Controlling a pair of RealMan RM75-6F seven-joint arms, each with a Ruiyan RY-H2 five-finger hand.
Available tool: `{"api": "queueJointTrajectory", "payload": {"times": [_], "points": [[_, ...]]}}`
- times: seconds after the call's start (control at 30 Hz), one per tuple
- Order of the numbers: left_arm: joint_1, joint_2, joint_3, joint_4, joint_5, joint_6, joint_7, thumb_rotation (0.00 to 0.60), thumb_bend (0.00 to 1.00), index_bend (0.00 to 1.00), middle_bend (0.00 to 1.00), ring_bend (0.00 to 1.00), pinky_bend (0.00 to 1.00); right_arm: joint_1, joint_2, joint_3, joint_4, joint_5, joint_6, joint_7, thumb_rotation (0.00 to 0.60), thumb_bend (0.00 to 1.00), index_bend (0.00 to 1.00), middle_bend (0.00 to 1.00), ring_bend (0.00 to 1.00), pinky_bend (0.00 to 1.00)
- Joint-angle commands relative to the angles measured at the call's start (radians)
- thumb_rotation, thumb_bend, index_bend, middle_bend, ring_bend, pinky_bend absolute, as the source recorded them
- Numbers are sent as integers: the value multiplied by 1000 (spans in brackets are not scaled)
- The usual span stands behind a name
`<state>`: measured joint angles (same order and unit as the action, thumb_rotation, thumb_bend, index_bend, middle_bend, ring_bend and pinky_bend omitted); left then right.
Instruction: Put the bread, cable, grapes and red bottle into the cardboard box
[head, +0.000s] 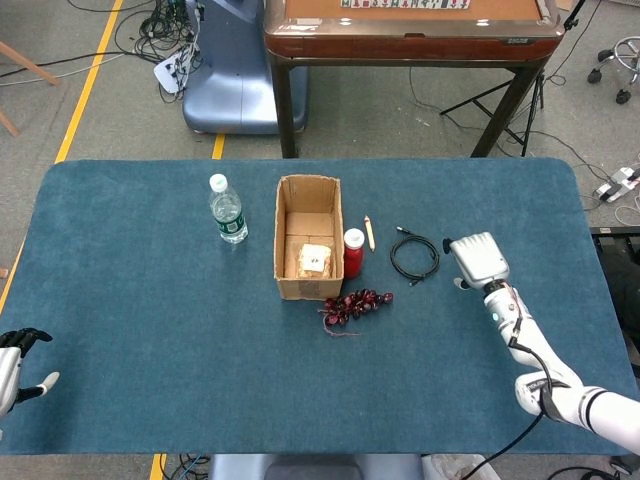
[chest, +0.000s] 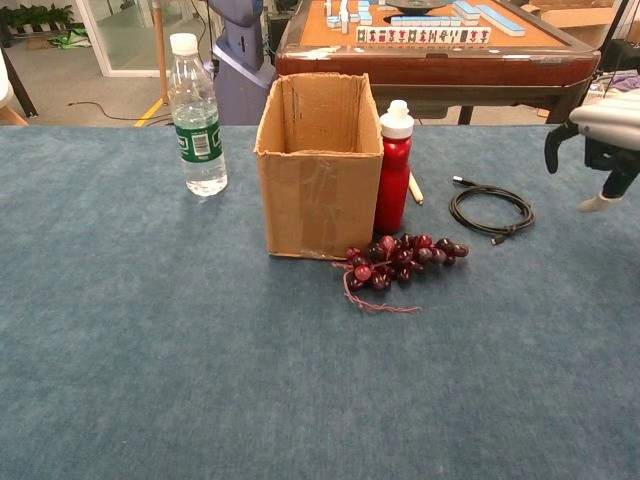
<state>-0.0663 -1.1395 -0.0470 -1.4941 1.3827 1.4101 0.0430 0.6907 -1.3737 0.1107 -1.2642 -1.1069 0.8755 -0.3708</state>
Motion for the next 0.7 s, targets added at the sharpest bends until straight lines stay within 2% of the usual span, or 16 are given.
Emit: {"api": "queueJointTrajectory", "payload": {"times": [0.03, 0.7], "points": [[0, 0, 0, 1, -1, 0, 0, 600, 151, 369, 328, 271, 540, 15, -28, -5, 46, 7, -47, 24, 600, 173, 428, 1000, 1000, 987], [3, 3, -2, -2, -2, 4, -7, 600, 151, 369, 328, 271, 540, 91, -140, 6, 184, 39, -173, 5, 600, 281, 434, 1000, 1000, 987]]}}
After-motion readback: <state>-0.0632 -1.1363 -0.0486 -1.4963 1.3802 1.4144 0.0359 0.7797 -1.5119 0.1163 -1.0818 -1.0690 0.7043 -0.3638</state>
